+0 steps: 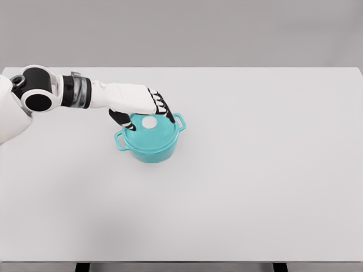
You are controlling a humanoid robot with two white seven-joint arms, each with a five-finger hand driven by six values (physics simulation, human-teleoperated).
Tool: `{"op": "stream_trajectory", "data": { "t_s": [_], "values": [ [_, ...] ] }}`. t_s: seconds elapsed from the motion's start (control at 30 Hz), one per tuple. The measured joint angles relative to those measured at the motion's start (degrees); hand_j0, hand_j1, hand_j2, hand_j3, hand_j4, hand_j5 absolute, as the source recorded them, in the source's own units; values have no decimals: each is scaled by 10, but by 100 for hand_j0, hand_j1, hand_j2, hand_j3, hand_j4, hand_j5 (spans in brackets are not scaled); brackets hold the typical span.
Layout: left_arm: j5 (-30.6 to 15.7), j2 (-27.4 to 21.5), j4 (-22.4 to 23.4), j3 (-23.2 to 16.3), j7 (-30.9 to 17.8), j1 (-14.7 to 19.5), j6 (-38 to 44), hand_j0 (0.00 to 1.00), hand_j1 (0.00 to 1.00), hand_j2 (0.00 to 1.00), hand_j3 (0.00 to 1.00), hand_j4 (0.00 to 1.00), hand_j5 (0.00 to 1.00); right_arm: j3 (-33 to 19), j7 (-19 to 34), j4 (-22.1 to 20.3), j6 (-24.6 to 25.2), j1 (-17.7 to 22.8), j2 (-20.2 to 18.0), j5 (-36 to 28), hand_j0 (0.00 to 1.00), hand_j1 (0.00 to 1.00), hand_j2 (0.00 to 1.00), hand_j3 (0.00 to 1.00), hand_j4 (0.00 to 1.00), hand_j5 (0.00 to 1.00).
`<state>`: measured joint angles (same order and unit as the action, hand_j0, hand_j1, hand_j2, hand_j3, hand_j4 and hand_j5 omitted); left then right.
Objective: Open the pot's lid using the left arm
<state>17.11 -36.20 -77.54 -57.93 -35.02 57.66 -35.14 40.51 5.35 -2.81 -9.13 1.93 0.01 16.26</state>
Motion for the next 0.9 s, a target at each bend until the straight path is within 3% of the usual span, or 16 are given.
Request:
{"op": "stream_trajectory", "data": {
  "t_s": [0.43, 0.9],
  "values": [
    [12, 1, 1, -6, 0, -2, 0, 82, 82, 82, 82, 82, 82, 0, 0, 0, 0, 0, 0, 0, 100, 100, 100, 100, 100, 100],
    [13, 1, 1, -8, 0, -2, 0, 52, 52, 52, 52, 52, 52, 0, 0, 0, 0, 0, 0, 0, 100, 100, 100, 100, 100, 100]
  ]
}}
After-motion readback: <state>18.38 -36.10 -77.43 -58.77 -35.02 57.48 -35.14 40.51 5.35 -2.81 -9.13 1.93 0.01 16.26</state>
